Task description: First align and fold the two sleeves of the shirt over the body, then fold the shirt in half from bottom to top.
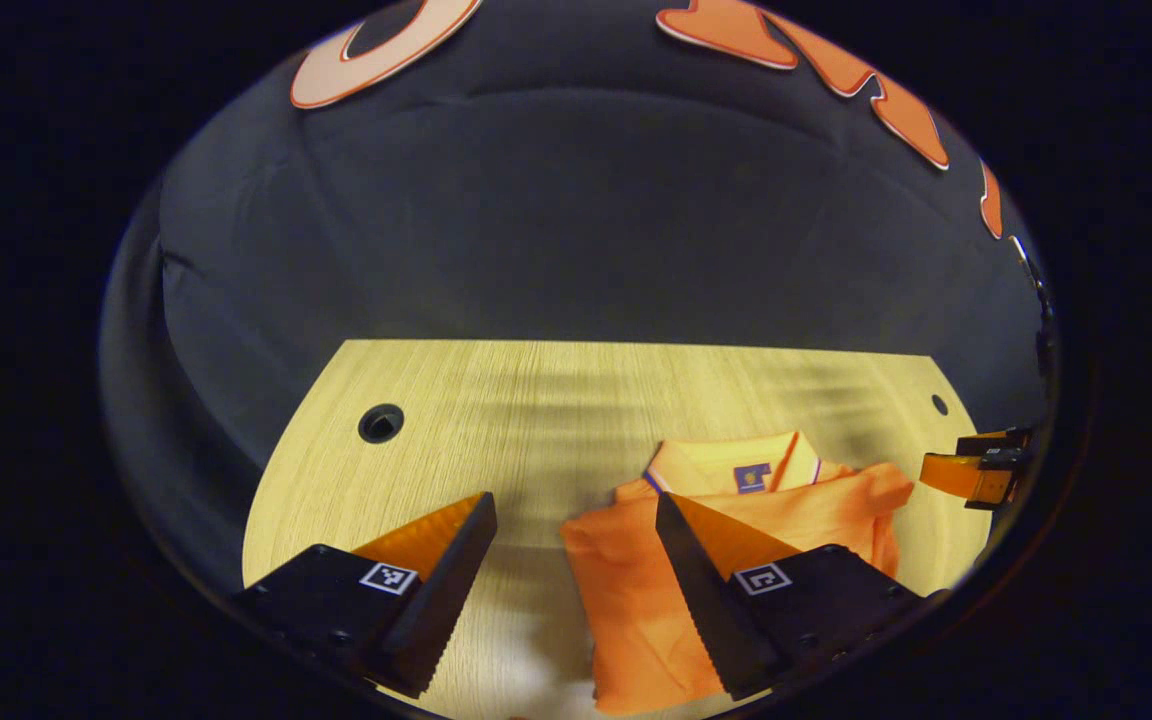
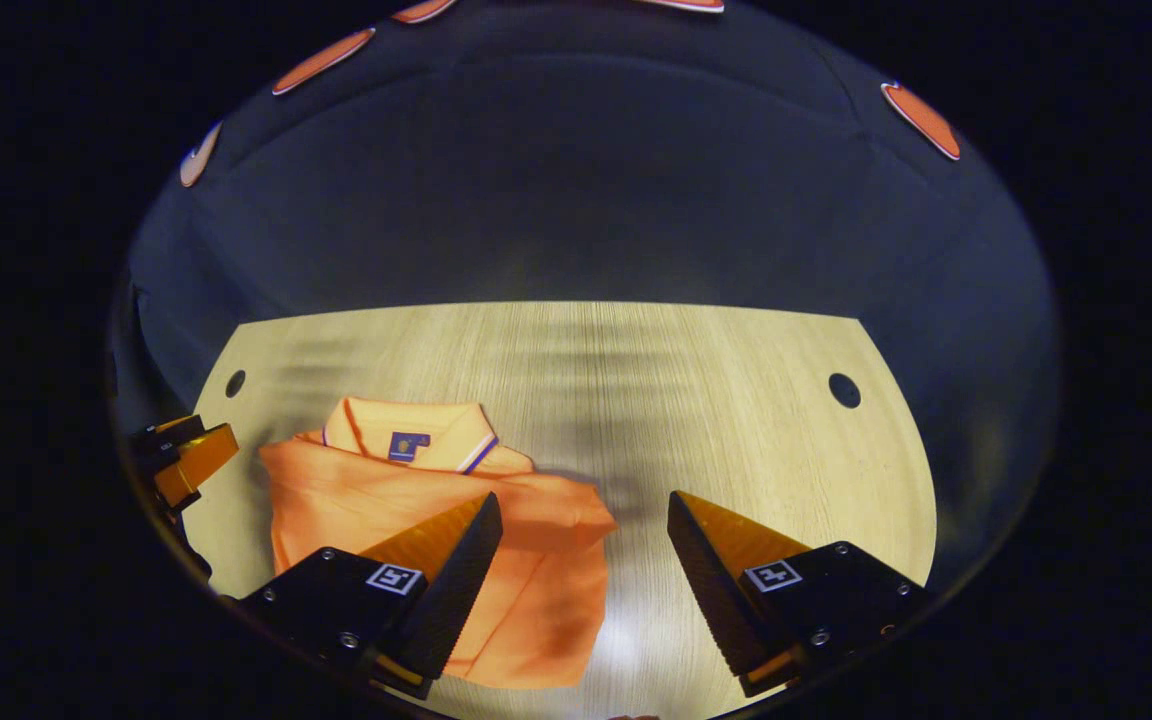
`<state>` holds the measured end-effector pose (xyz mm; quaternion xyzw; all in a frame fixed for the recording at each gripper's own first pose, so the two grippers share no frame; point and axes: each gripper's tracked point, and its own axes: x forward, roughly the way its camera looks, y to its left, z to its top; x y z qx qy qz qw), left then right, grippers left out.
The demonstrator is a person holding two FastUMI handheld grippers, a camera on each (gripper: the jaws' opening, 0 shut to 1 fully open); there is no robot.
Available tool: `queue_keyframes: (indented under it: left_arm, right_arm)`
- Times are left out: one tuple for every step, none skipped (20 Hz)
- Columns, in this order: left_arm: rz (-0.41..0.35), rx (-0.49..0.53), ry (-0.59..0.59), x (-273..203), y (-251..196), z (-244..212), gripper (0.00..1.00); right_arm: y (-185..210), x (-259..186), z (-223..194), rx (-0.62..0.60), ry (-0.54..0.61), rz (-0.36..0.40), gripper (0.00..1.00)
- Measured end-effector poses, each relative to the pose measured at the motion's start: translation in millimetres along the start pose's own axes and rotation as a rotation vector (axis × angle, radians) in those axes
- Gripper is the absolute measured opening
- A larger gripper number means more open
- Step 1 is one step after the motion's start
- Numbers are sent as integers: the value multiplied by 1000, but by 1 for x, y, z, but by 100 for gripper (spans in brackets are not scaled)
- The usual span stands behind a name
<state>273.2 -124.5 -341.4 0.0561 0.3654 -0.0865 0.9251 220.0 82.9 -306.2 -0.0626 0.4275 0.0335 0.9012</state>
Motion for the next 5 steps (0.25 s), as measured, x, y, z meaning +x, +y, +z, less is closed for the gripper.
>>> queue_keyframes:
  left_arm:
    - [0,5,-30,-13,-1,14,99]
    - [-1,14,-65,-28,-3,26,99]
    - [-2,23,-102,-43,-5,39,99]
    - [-11,29,-136,-58,-10,51,99]
    - [-20,34,-170,-75,-14,63,99]
  right_arm:
    - [0,-12,7,5,-27,6,100]
    - [0,-26,14,11,-55,11,100]
    - [0,-38,19,16,-81,18,100]
    - [-2,-53,25,19,-110,21,100]
    - [-5,-68,31,22,-141,22,100]
